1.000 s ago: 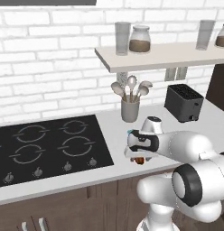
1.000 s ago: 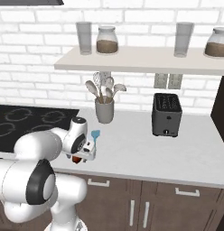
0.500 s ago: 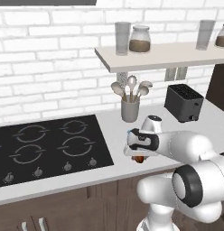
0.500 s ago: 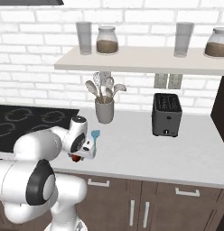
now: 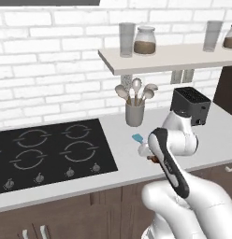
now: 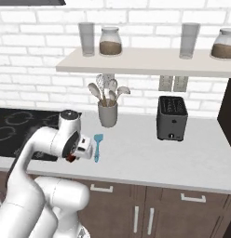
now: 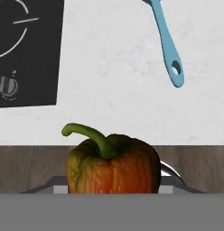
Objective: Put the bell pepper and squash in the pot. Retrieve the spatula and lightly stir the vegetables in the pot.
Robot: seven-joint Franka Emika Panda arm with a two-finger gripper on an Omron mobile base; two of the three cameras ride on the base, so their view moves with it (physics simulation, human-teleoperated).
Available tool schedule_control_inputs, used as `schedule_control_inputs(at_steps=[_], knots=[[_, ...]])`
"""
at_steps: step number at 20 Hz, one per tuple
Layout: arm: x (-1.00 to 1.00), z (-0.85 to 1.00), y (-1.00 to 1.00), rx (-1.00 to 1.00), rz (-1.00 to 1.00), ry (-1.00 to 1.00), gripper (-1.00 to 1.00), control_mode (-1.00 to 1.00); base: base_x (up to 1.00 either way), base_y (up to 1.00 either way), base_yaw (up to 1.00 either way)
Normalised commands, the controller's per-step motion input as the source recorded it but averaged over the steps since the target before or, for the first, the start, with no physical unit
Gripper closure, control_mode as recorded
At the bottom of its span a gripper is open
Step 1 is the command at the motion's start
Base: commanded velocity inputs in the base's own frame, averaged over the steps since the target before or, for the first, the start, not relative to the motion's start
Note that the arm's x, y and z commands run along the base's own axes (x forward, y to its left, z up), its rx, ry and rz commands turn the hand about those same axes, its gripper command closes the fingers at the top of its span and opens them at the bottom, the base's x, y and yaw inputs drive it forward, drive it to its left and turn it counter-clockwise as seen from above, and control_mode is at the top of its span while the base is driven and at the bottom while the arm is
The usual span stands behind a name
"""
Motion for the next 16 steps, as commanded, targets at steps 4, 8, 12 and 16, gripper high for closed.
schedule_control_inputs(at_steps=[4, 8, 12, 16], knots=[[-0.94, 1.0, -0.12, 0.0, 0.0, -0.09, 1.0, -1.0, 0.0, 0.0, 0.0], [-0.39, 1.0, -0.14, 0.0, -0.01, -0.03, 1.0, -1.0, 0.0, 0.0, 0.0], [-0.25, 1.0, -0.07, -0.06, -0.06, 0.0, 1.0, -1.0, 0.0, 0.0, 0.0], [-0.16, 0.88, 0.0, -0.12, -0.07, 0.0, 1.0, -1.0, 0.0, 0.0, 0.0]])
